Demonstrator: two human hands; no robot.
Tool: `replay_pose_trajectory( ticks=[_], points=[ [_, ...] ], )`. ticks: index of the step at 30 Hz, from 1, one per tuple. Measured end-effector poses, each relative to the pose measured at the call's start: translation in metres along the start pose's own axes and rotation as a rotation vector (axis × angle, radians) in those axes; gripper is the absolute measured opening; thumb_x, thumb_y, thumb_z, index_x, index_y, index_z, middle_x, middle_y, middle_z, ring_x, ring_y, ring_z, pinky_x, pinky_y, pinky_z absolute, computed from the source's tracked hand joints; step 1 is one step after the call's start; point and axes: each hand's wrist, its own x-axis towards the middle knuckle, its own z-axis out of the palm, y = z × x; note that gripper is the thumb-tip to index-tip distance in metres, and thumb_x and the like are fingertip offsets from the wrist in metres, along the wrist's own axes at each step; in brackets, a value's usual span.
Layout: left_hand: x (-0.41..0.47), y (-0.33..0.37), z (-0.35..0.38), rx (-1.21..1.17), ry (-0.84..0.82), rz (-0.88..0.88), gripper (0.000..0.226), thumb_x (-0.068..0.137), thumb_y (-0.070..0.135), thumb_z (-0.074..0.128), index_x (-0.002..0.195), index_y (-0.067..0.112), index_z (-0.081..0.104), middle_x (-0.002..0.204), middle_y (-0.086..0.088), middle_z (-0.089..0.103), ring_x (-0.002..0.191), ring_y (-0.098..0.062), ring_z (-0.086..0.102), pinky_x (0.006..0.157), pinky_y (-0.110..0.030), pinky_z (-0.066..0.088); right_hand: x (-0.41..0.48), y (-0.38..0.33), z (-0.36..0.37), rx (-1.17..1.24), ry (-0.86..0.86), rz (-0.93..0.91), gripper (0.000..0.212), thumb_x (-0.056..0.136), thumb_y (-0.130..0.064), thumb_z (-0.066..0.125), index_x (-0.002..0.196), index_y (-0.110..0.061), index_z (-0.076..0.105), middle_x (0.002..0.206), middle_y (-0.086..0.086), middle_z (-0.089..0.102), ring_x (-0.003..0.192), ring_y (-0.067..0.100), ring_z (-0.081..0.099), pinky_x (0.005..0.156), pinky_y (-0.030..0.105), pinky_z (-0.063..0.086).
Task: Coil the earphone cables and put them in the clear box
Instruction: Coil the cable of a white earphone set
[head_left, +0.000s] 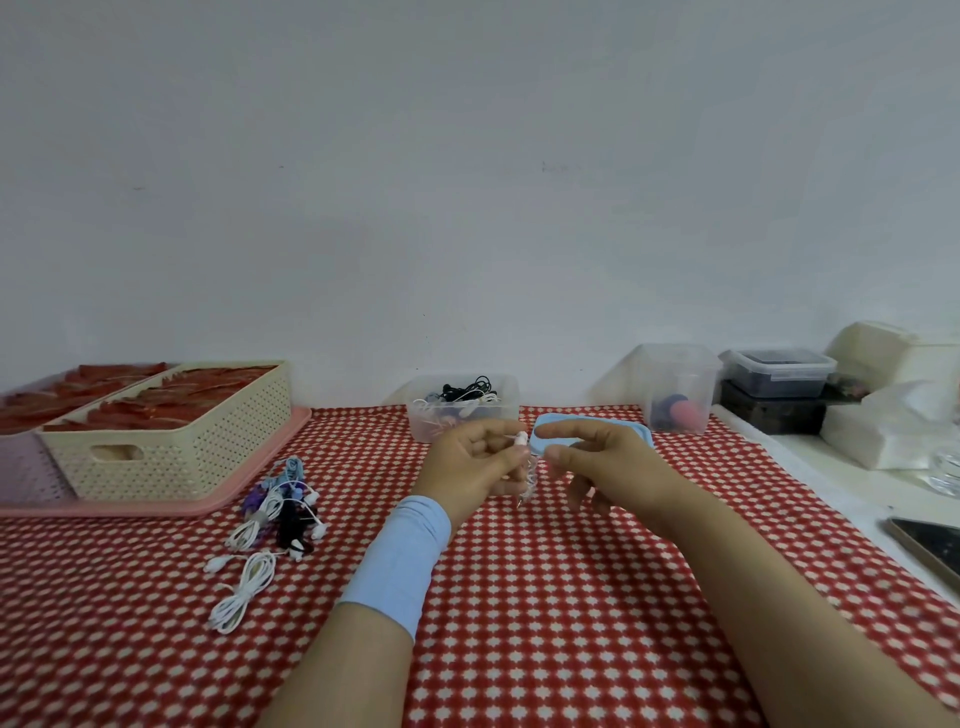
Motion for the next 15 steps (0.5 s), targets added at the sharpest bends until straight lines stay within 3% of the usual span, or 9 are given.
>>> replay_pose_trajectory(
  ticks=[7,12,15],
  points=[
    [-0.0018,0.0034,-0.0023,0.075,0.031,0.002,0.019,0.082,0.002,0.075,0.100,0.006,0.069,0.081,-0.011,0.075,0.064,-0.024,0.071,0.058,-0.029,0.060,0.0012,0.0016,-0.0065,0.190,-0.147,0.062,0.023,0.101,-0.015,0.057,0.111,-0.020,0.077,0.092,0.006,0.074,0.063,0.019,0.060,0.051,0.026,0.035],
    [-0.0020,0.0041,-0.0015,0.123,0.033,0.004,0.014,0.082,0.000,0.074,0.096,0.002,0.070,0.074,-0.011,0.074,0.059,-0.022,0.070,0.054,-0.026,0.058,0.0002,0.0031,-0.0070,0.094,-0.176,0.031,0.022,0.100,-0.016,0.058,0.111,-0.017,0.077,0.092,0.008,0.073,0.065,0.016,0.061,0.049,0.022,0.039],
    [-0.0031,0.0033,-0.0011,0.140,-0.004,0.010,0.018,0.083,-0.001,0.073,0.100,0.004,0.069,0.080,-0.013,0.074,0.061,-0.022,0.071,0.056,-0.027,0.059,0.0006,0.0040,-0.0066,0.098,-0.186,0.045,0.022,0.101,-0.017,0.058,0.109,-0.017,0.078,0.093,0.010,0.072,0.067,0.018,0.062,0.047,0.023,0.038]
  ],
)
